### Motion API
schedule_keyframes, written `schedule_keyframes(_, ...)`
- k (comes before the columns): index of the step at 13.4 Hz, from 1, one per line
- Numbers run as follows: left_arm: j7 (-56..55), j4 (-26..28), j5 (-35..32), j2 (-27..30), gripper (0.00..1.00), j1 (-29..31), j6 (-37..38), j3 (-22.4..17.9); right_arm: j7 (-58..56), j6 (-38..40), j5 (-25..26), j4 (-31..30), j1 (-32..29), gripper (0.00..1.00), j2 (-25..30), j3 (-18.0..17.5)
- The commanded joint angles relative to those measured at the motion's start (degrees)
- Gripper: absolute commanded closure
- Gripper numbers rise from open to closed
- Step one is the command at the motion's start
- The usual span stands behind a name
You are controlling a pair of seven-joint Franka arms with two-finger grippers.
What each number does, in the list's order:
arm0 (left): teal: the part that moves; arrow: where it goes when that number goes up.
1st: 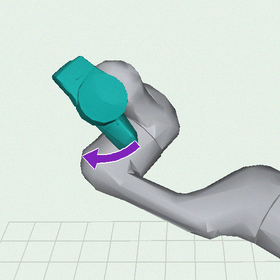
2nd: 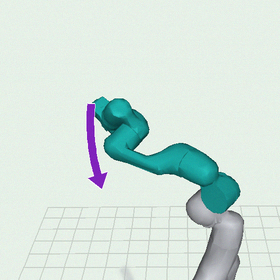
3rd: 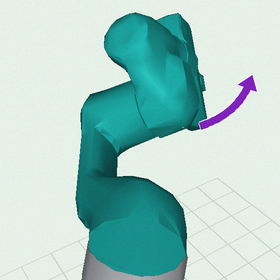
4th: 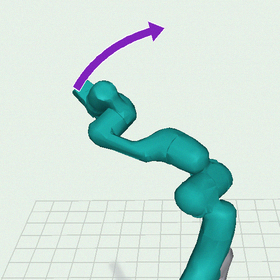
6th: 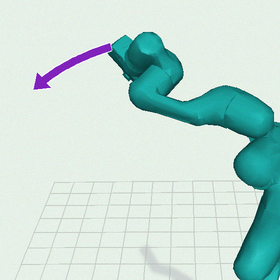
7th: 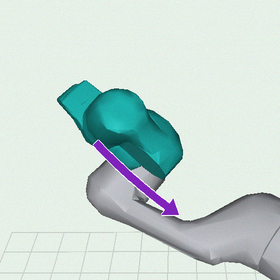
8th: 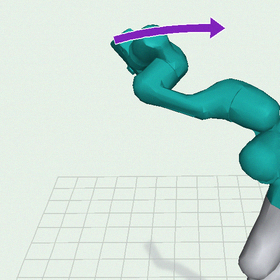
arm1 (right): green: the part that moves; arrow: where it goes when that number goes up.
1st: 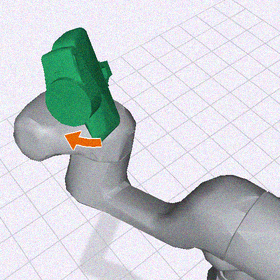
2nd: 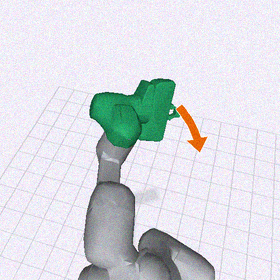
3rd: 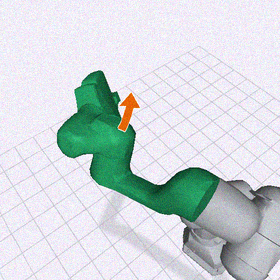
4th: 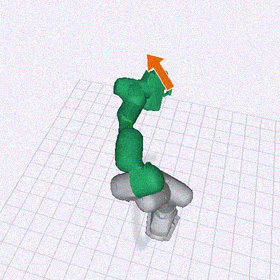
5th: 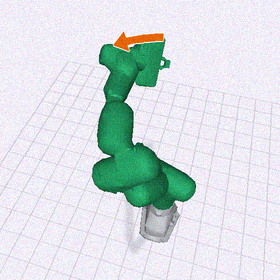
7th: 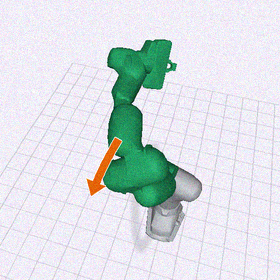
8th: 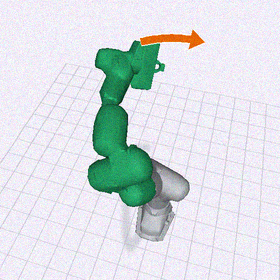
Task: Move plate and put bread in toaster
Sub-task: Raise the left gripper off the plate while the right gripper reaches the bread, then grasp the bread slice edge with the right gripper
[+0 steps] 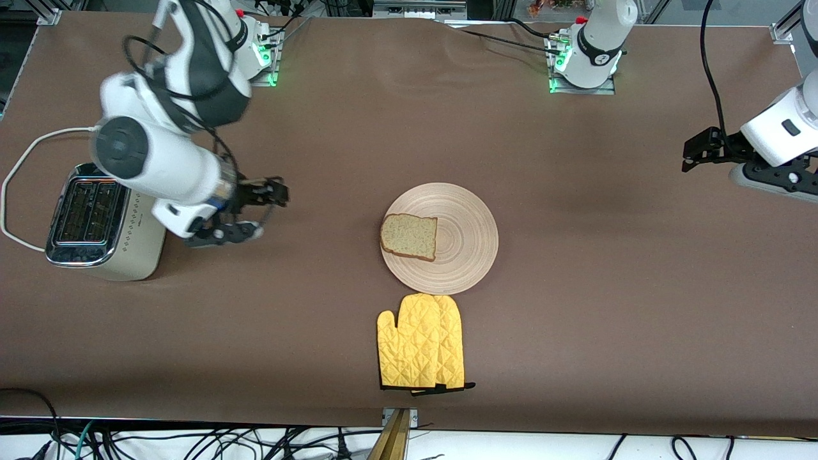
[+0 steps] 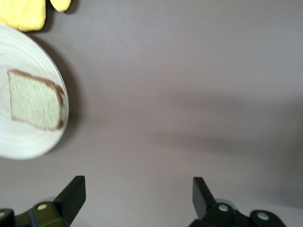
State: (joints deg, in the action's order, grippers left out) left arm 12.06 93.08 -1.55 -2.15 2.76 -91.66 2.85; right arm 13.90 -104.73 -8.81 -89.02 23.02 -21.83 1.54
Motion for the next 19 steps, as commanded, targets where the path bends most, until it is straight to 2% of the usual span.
schedule_keyframes(1, -3.0, 0.44, 2.32, 0.83, 0.0, -0.92, -0.44, -3.46, 10.85, -7.66, -0.51, 0.6, 5.44, 0.0, -5.13, 0.4)
schedule_keyframes(7, -5.55, -0.35, 3.49, 1.09, 0.0, -1.09, 1.05, -3.29, 27.13, -22.17, -0.42, 0.51, 14.41, 0.0, -15.07, 0.49)
schedule_keyframes(12, -7.93, -0.44, 3.4, 1.09, 0.0, -1.27, 2.1, -2.49, 29.52, -26.75, -0.25, 0.77, 15.83, 0.01, -17.89, 0.49)
schedule_keyframes(14, -8.63, -0.79, 3.31, 1.01, 0.0, -1.36, 2.19, -1.88, 29.52, -27.99, -0.25, 0.77, 16.53, 0.09, -19.03, 0.49)
schedule_keyframes(17, -8.81, -0.79, 3.31, 1.01, 0.0, -1.36, 2.19, -1.88, 29.43, -28.17, -0.25, 0.69, 16.53, 0.25, -19.74, 0.49)
schedule_keyframes(19, -8.81, -0.79, 3.31, 1.0, 0.0, -1.36, 2.19, -1.88, 29.43, -28.17, -0.16, 0.69, 16.53, 0.4, -19.74, 0.49)
